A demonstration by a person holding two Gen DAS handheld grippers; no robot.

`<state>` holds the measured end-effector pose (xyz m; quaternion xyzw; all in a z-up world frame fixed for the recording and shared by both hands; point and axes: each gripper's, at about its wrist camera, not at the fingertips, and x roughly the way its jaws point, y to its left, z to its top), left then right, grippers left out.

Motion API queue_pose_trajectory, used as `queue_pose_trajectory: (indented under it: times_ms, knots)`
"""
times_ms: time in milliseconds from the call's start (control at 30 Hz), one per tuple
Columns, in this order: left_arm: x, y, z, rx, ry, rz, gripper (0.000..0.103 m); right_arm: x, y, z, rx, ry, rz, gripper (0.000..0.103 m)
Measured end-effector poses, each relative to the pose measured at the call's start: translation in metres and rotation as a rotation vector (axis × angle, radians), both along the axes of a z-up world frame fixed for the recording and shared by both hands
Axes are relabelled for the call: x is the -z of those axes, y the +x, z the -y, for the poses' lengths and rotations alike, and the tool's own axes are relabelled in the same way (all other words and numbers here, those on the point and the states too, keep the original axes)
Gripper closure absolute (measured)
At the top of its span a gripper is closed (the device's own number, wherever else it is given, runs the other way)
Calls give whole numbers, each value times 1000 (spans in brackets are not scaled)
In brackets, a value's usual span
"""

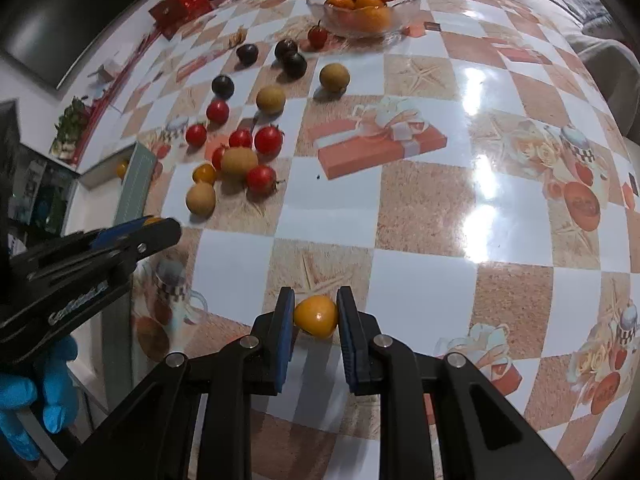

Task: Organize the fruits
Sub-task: 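Grasp an orange cherry tomato with the right gripper while the left grasps another, then carry both held cherry tomatoes over the white tray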

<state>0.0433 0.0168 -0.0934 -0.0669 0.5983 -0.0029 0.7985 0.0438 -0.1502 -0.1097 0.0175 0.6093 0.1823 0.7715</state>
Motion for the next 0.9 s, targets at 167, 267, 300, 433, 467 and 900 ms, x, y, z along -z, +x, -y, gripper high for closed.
queue_pose_trajectory:
  times_ms: [167, 267, 300, 433, 467, 900]
  knots:
    - [-21, -9, -13, -16, 0, 34, 78, -13, 2, -8, -2, 23, 16, 80]
    - [-29, -13, -26, -38, 5, 47, 78, -21, 1, -18, -21, 34, 27, 80]
    - [-31, -15, -29, -44, 8, 51, 78, -24, 2, -23, -31, 39, 32, 80]
    - [-38, -24, -55, -88, 21, 63, 78, -32, 3, -42, -64, 55, 41, 80]
    - [-39, -25, -60, -96, 24, 65, 78, -34, 3, -48, -73, 58, 43, 80]
    - [-27, -59, -133, -229, 83, 42, 78, -42, -4, -143, -213, 106, 41, 80]
